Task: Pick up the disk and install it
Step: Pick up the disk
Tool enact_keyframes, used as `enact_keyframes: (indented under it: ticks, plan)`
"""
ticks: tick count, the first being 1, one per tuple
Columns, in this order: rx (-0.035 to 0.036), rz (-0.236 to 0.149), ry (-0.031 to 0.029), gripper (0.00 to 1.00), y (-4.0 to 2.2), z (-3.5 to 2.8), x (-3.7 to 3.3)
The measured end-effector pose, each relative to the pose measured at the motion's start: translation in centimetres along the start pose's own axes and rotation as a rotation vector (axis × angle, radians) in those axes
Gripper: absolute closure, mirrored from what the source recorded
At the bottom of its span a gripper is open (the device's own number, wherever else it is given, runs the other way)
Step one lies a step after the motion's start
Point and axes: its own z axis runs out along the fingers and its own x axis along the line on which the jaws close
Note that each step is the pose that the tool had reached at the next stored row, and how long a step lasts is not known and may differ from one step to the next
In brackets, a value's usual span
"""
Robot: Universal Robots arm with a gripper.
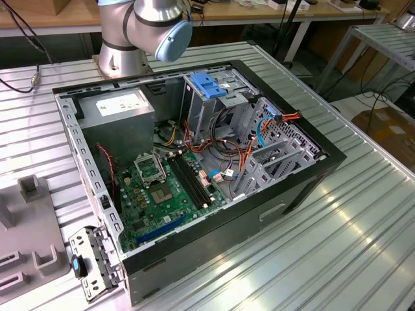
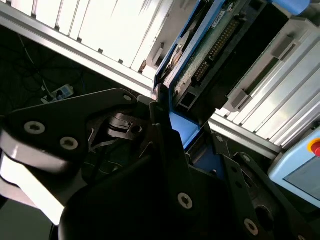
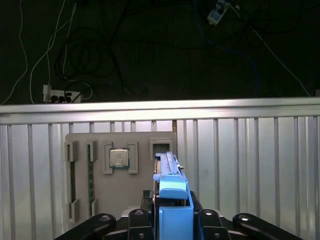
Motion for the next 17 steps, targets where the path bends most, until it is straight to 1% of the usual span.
enact_keyframes:
  ticks: [5, 11, 17]
  plan:
    - [-0.0001, 0.000, -0.0001, 0.63, 0.00, -0.50, 0.01]
    - [-0.0001, 0.000, -0.0001, 0.63, -0.01, -0.90, 0.01]
    - [-0.0002, 0.000, -0.0001, 0.63, -0.01, -1.54, 0.02]
